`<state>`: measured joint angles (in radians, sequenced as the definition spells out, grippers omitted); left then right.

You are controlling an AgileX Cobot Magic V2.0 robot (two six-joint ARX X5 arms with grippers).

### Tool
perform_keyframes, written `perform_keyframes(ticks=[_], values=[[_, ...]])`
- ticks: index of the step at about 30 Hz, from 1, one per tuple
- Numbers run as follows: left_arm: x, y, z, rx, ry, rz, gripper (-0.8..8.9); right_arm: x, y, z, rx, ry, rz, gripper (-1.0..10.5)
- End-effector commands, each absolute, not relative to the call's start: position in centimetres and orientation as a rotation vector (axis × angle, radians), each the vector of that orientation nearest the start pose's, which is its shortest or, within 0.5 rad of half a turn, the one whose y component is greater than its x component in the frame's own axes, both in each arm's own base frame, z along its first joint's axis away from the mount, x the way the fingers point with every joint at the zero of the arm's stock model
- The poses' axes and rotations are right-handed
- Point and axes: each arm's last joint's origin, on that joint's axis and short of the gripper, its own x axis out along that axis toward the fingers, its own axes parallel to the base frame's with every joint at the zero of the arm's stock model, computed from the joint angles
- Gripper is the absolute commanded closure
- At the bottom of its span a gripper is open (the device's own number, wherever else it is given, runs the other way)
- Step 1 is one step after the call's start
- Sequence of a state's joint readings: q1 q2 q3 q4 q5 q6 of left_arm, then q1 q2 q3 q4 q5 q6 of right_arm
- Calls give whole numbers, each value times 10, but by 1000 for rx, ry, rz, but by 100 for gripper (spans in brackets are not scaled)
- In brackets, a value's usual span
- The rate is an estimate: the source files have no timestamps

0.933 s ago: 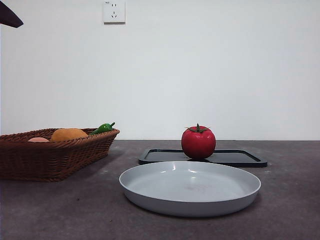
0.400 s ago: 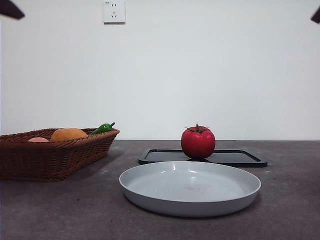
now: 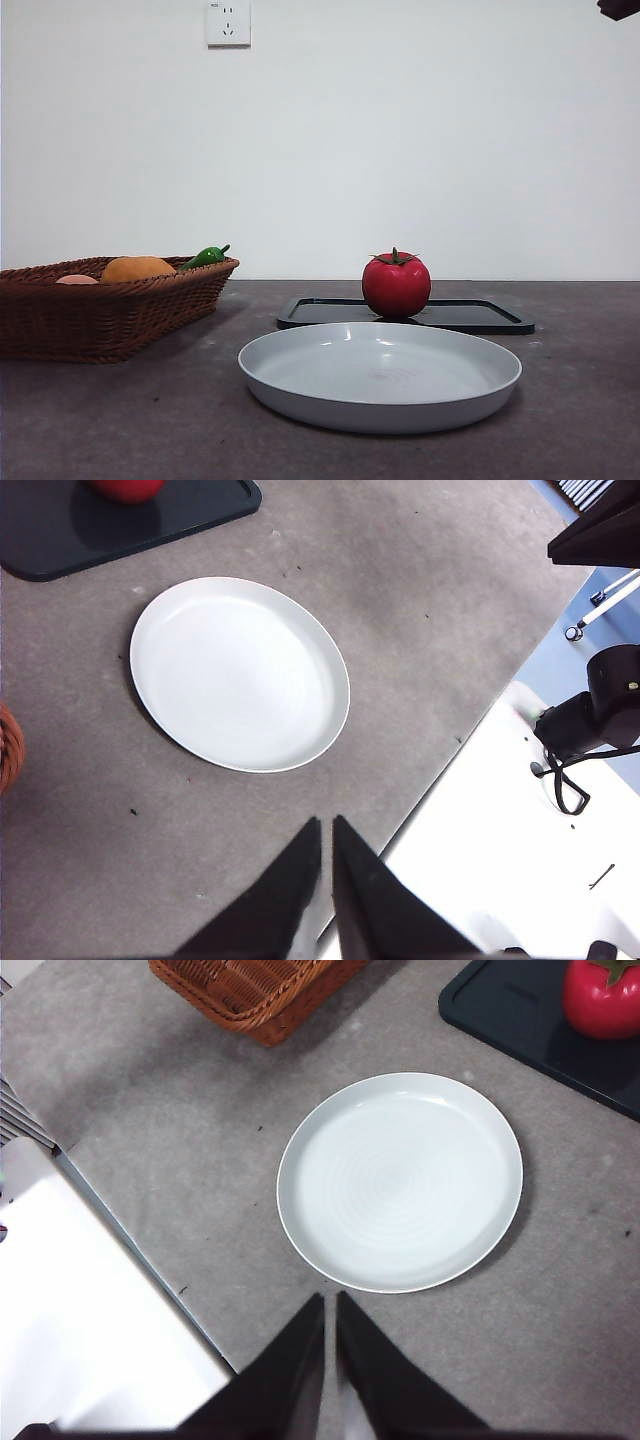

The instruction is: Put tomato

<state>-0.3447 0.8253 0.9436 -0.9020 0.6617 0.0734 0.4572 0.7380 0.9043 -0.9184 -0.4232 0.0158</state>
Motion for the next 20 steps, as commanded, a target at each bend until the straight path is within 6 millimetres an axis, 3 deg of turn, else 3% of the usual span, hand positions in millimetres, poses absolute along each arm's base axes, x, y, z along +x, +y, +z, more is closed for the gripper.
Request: perform_keyframes(ticks=[1,20], values=[[128,-65,327,-51,747,-1000,798,108,67,319,8,773,836,940],[126,-64,329,-25,709,-989,798,108,67,319,7,773,834,941]])
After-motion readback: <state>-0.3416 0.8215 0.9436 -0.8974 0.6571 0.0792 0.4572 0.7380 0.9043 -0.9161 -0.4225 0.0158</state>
